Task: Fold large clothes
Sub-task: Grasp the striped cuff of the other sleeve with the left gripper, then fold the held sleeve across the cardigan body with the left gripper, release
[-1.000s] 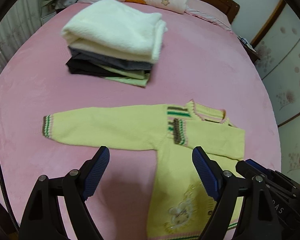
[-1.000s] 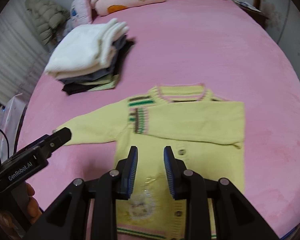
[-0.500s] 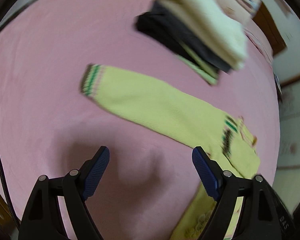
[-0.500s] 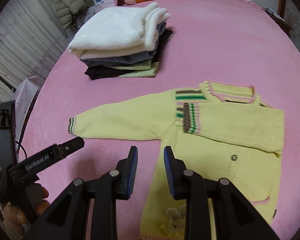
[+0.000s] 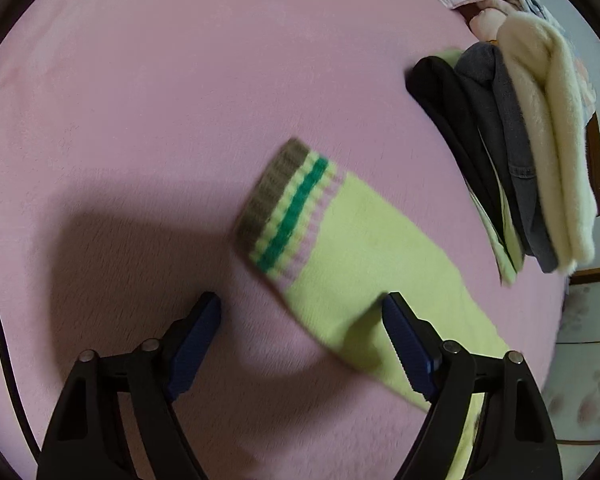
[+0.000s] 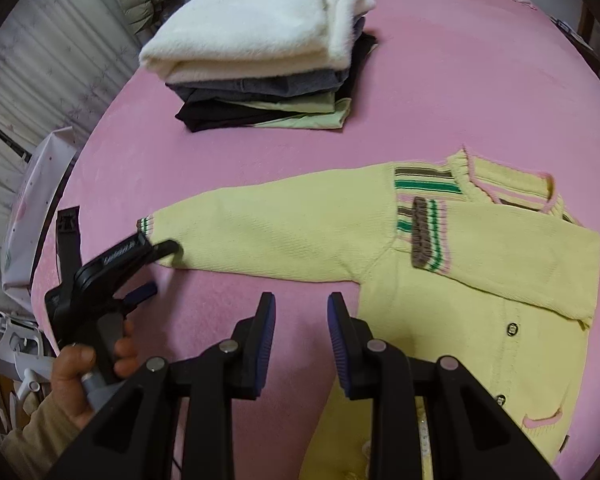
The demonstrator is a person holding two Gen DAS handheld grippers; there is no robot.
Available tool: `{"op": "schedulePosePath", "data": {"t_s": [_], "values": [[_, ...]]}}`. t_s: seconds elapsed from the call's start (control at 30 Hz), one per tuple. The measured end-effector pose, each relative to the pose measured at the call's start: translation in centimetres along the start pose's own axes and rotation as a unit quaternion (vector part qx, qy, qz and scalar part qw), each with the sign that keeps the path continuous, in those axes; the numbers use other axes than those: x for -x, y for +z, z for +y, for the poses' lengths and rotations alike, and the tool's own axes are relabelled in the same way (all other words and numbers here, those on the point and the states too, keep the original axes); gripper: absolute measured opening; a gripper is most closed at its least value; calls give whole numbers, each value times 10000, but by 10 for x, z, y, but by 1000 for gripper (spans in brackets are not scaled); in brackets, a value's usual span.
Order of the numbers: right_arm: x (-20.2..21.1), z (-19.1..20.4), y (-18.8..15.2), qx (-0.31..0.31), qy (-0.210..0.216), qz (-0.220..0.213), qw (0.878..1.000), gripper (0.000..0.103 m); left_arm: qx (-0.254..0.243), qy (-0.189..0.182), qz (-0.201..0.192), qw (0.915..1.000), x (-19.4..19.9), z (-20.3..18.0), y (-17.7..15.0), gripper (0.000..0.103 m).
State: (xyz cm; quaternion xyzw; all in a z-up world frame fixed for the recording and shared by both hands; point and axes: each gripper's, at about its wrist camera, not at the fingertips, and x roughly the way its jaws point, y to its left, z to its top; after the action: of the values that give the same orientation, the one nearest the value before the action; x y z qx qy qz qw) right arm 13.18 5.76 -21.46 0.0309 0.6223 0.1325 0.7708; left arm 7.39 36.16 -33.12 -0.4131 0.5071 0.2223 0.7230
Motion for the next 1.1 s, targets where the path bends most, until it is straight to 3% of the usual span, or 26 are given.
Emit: {"op": "schedulePosePath", "data": {"t_s": [0.03,0.07,0.1,0.13,0.3,0.4,0.5,0.63,0.77,0.83,0.87,0.9,1.0,1.1], "values": [[-2,0,0,-1,8,18,10000,27,-133,100,-109,9998,1,-5,-1,63],[-3,0,0,-12,12,39,10000,27,-314,107,-183,9993,2,-10,-3,43],[-4,-1,0,-34,23,63,10000,27,-459,14,-199,9987,3,-14,-3,17],[-5,-3,-1,-64,38,83,9999,27,-544,-130,-153,9983,2,-16,-1,9],[-3,-12,-1,-141,73,126,9998,27,-684,-297,-357,9966,14,-27,4,7],[5,-22,-4,-220,27,78,9997,27,-1024,-537,-675,9910,46,-56,-5,7],[15,-42,-9,-412,-65,15,9991,27,-1536,-957,-821,9801,78,-96,-23,7],[31,-82,-16,-788,-276,-102,9965,27,-2397,-1663,-766,9534,105,-173,-68,7],[47,-132,-31,-1245,-568,-210,9904,27,-3108,-2064,-347,9272,90,-249,-130,9],[56,-160,-44,-1472,-764,-231,9859,27,-3386,-1959,-69,9203,75,-269,-151,24],[59,-171,-49,-1551,-836,-241,9841,27,-3569,-1906,205,9142,59,-280,-168,46],[62,-183,-55,-1638,-895,-251,9821,27,-3673,-1767,339,9125,50,-285,-177,64],[68,-217,-70,-1908,-890,-240,9773,27,-3774,-1327,507,9151,34,-281,-195,67],[68,-234,-74,-1998,-773,-275,9764,27,-3523,-1185,514,9269,37,-262,-192,67]]}}
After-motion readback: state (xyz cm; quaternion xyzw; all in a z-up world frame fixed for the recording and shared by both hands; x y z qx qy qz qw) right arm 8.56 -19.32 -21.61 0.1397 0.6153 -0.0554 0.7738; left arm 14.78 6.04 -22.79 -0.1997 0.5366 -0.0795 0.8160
